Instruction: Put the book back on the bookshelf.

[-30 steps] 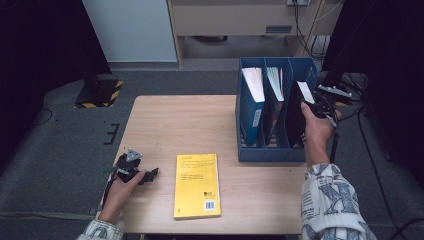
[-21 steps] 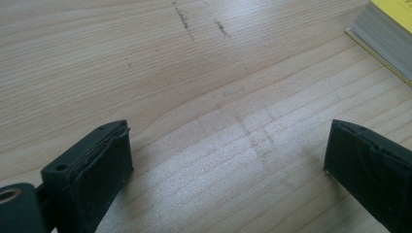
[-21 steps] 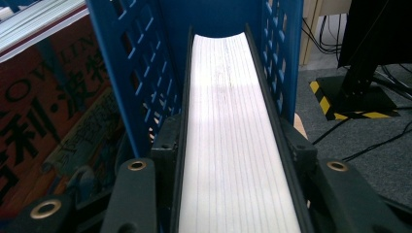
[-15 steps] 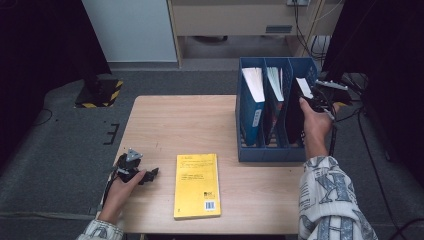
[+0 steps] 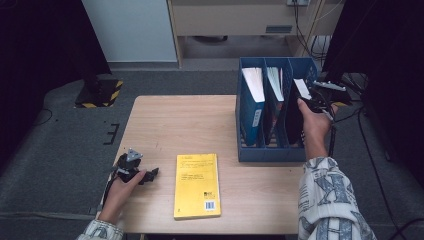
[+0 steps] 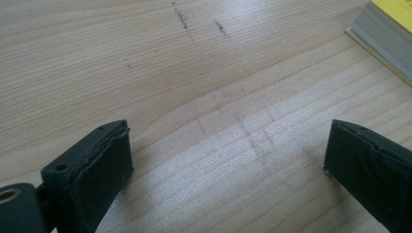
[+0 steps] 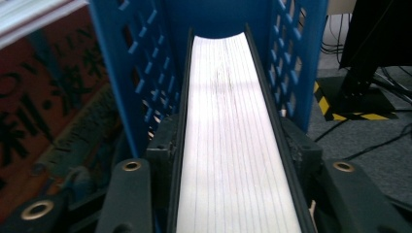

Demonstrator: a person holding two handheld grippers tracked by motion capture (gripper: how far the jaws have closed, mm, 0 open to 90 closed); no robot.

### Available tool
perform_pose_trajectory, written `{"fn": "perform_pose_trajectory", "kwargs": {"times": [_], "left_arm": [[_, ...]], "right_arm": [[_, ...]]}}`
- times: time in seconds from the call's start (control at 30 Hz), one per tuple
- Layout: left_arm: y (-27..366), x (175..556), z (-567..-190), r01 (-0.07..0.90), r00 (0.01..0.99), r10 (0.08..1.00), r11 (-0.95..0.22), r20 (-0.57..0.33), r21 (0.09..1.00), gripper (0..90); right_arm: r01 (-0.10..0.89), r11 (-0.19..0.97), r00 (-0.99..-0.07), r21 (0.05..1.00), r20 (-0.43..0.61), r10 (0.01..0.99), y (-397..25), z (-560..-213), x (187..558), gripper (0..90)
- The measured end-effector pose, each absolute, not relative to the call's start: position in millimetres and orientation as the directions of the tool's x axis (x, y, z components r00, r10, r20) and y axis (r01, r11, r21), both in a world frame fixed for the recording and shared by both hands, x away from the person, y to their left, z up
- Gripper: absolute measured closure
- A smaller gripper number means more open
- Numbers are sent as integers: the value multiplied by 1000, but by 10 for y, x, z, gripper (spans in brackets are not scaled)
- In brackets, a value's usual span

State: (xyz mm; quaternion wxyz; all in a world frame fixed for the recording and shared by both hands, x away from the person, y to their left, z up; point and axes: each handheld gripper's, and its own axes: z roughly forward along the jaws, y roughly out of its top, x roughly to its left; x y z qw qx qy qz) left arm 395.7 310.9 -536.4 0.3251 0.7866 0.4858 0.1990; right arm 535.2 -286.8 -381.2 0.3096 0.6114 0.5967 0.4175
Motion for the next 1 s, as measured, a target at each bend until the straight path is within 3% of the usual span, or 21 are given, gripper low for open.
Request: {"fn": "perform_pose_trajectory", "kwargs": {"times": [0.5, 0.83, 1.0], "left_arm": [[3103, 3956, -5366, 635, 446, 895, -316, -1, 704, 25], [3103, 3956, -5366, 635, 446, 895, -316, -1, 705, 25], [3103, 3956, -5366, 635, 446, 895, -316, -1, 705, 25]], "right_arm": [[441, -136, -137, 887, 216, 967, -2880, -3718, 5085, 420], [436, -110, -174, 893, 204, 963, -2864, -3715, 4990, 331], [435, -105, -197, 894, 209, 958, -2851, -3713, 4955, 234]]}}
